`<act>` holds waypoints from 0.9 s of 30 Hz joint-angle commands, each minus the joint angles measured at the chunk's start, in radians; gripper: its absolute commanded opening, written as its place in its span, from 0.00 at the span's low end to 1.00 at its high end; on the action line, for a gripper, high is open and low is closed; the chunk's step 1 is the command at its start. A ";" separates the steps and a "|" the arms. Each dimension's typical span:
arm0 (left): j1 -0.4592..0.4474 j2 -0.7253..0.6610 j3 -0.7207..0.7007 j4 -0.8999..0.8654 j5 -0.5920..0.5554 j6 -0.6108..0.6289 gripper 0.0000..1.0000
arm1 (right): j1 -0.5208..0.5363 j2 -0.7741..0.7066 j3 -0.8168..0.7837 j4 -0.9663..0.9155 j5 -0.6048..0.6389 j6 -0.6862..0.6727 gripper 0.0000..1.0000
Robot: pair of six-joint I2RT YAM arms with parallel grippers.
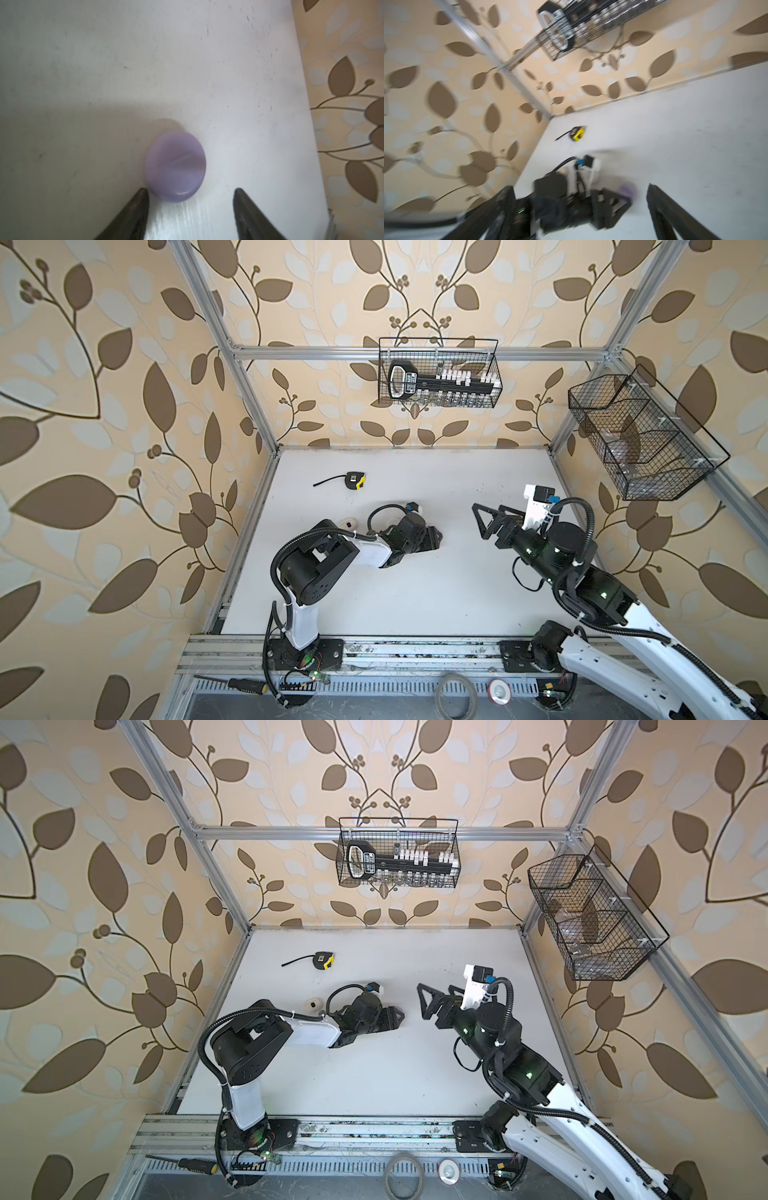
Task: Insert wireless bluetooth earbuds into charging case
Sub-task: Place the charging case at the center of the table, then reset both arms
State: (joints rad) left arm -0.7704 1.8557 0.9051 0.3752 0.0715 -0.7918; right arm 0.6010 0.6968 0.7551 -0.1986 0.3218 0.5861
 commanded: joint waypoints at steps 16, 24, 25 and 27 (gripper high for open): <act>0.218 -0.942 -0.507 -0.192 -0.903 0.888 0.99 | -0.476 0.381 -0.574 0.928 0.073 -0.486 1.00; 0.484 -0.772 -0.757 0.414 -0.765 0.876 0.99 | -0.499 0.601 -0.634 1.295 0.010 -0.580 1.00; 0.485 -0.730 -0.732 0.415 -0.750 0.887 0.99 | -0.540 0.636 -0.631 1.308 -0.040 -0.551 1.00; 0.489 -0.675 -0.684 0.374 -0.693 0.902 0.99 | -0.544 0.639 -0.607 1.246 -0.029 -0.542 1.00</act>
State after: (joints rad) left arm -0.2890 1.1412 0.1619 0.5480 -0.6781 0.0559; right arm 0.0746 1.3251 0.1532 0.9443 0.3485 0.0479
